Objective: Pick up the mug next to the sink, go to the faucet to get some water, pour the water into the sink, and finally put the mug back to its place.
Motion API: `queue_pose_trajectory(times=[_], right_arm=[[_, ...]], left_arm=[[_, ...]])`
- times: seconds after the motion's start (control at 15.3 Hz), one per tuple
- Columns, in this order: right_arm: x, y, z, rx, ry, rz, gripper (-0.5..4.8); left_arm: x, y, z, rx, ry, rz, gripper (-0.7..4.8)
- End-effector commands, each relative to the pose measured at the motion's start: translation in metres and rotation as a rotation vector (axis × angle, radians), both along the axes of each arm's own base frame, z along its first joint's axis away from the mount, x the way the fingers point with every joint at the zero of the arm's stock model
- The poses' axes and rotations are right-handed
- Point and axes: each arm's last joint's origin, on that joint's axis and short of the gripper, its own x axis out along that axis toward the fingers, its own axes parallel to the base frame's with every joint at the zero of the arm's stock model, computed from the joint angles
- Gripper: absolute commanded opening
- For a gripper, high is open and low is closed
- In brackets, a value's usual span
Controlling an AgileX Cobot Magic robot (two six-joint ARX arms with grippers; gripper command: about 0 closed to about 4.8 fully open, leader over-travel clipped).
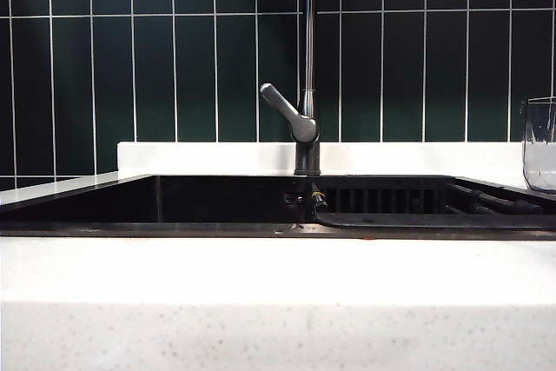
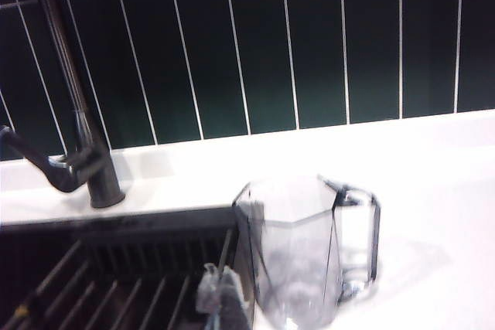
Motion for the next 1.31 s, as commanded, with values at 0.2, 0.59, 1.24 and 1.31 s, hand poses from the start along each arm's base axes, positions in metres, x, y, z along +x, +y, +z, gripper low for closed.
queue_pose_trajectory(times=[0.2,0.59,1.24,1.31], right_arm=[[-0.001,-0.005,0.017,0.024,0.042,-0.125,-0.06],[0.027,-0.027,0.006,0.049,0.184,-0.184,0.17],[0.118,-0.063,-0.017,0.028,0.294,-0.023,2.35],[0.125,-0.065,-0.016,0.005,0.289,-0.025,2.35]], left_arm=[[0.057,-0.019,0.049,0.205,-0.078,-0.197,0.63],[0.143,-0.038,0.047,0.18,-0.013,-0.487,0.99],[0.149,-0.041,0.04,0.373,-0.269,-0.579,1.02],[0.152,-0.041,0.04,0.38,-0.275,-0.58,1.43]])
